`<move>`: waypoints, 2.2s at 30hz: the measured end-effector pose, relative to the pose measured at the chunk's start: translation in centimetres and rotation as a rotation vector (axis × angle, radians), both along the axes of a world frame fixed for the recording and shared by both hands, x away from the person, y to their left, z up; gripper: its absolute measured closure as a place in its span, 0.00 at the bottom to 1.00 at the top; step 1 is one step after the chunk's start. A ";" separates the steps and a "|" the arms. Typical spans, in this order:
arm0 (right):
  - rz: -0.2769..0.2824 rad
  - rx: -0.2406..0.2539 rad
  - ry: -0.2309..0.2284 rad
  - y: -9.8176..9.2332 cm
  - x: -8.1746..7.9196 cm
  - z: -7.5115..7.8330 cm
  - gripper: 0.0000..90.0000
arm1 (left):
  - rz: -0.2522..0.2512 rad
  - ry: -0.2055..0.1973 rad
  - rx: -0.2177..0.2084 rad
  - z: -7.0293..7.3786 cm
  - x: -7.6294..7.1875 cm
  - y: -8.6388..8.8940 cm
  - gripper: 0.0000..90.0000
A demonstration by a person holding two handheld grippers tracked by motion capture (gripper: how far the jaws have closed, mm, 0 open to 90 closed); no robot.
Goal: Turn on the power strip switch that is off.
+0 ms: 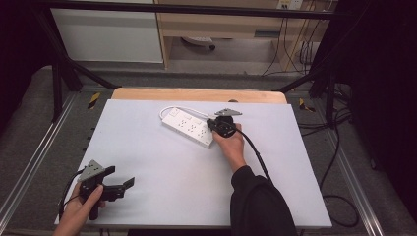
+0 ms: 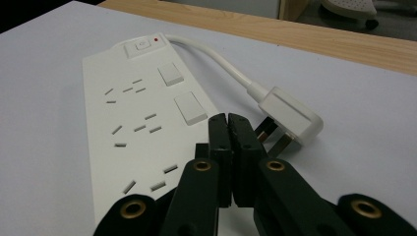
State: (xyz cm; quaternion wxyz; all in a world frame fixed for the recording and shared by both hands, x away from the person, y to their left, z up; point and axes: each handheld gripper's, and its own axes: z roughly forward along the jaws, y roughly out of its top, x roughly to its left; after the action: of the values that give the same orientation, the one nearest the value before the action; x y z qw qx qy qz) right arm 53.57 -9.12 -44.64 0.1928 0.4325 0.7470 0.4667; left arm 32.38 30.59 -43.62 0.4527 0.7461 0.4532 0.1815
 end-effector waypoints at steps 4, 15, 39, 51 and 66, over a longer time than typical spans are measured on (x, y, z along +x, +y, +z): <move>-0.011 0.020 -0.020 0.0 0.1 0.1 1.00 | -0.001 -0.001 -0.001 0.0 0.0 0.0 0.09; 0.004 0.013 -0.028 0.9 0.3 -0.2 1.00 | -0.003 -0.001 0.000 0.0 0.0 0.0 0.09; 0.006 -0.001 -0.022 1.4 0.5 -0.4 1.00 | -0.005 -0.001 -0.001 0.0 0.0 0.0 0.09; 0.012 -0.015 -0.033 1.5 0.4 -0.5 1.00 | -0.006 0.000 0.002 0.0 0.0 -0.1 0.09; 0.014 -0.009 -0.021 1.8 0.4 -0.7 1.00 | -0.008 0.000 0.002 0.0 0.0 0.0 0.09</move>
State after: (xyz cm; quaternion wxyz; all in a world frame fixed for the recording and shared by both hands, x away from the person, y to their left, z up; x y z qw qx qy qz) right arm 53.99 -7.30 -45.35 0.1993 0.4213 0.7499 0.4694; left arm 32.36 30.58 -43.63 0.4529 0.7481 0.4502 0.1802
